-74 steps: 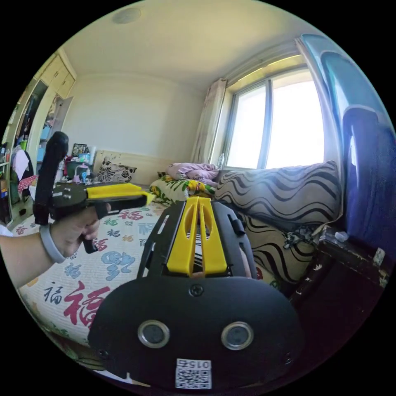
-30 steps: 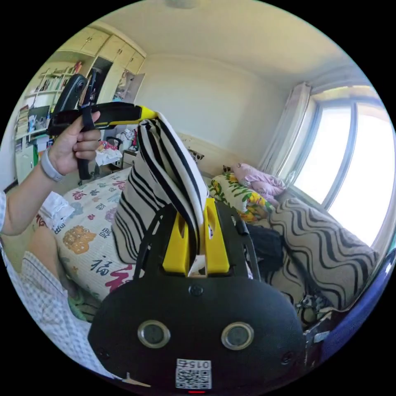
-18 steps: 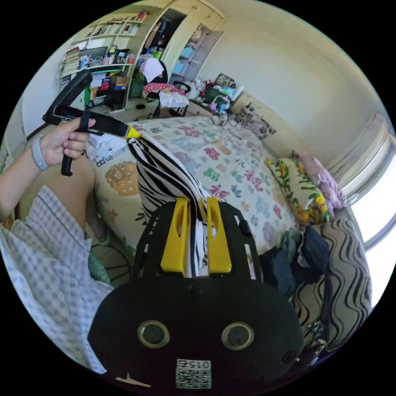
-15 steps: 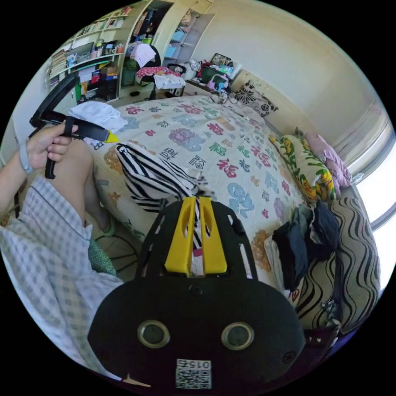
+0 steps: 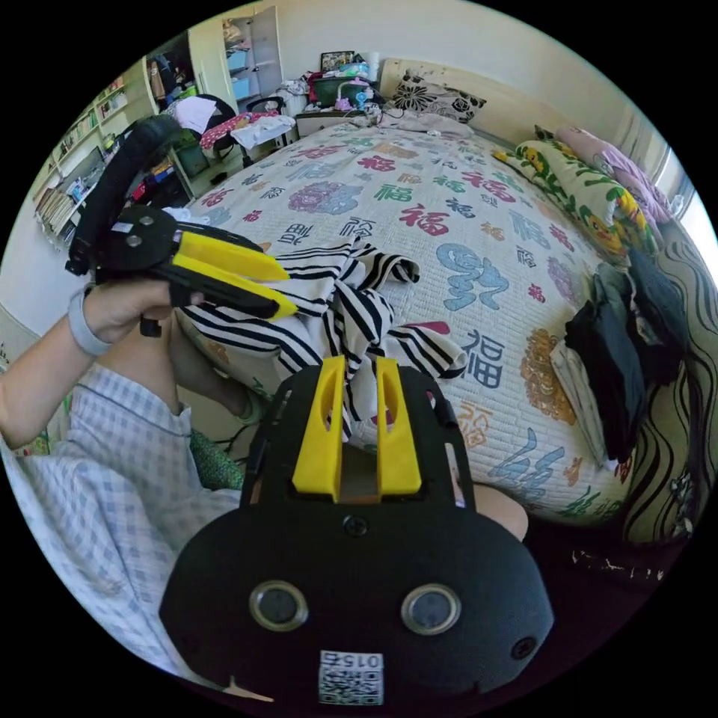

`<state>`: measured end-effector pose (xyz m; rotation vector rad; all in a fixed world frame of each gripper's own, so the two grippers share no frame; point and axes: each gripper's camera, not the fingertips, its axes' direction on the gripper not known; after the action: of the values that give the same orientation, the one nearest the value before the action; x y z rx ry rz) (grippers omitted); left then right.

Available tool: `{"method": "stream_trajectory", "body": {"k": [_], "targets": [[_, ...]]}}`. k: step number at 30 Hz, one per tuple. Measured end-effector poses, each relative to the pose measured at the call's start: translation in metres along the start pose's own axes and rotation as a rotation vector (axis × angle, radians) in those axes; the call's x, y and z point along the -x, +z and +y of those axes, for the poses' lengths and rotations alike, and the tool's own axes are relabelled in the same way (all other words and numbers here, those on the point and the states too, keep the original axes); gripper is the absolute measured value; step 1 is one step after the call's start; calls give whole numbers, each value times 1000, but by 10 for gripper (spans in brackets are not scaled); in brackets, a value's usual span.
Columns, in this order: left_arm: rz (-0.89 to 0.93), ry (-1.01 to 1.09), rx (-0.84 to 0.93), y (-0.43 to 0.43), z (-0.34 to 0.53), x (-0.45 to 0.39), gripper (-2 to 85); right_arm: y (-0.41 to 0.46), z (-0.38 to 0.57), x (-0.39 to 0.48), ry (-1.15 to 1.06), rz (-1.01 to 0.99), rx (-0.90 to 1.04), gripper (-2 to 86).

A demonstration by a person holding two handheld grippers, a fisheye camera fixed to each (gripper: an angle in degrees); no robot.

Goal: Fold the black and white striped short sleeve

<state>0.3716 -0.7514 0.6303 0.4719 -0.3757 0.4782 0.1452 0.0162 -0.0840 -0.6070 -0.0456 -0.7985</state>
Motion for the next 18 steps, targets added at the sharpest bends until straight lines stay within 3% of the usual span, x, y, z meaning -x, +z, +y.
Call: {"method": "stream_trajectory", "body": {"k": [2, 5, 10, 14, 18], "targets": [[-64, 57, 105, 27, -23, -5, 80, 9, -2, -9, 17, -37, 25, 75], [-82, 58, 62, 23, -34, 12, 30, 19, -1, -19, 22, -164, 43, 84], [194, -254, -238, -90, -5, 120, 12, 57, -6, -22, -5, -206, 138, 65], [202, -403, -410, -178, 32, 188, 8, 79, -13, -18, -84, -265, 247, 4], [190, -533, -489, -241, 59, 263, 5, 52, -16, -45, -89, -186, 181, -7]]}}
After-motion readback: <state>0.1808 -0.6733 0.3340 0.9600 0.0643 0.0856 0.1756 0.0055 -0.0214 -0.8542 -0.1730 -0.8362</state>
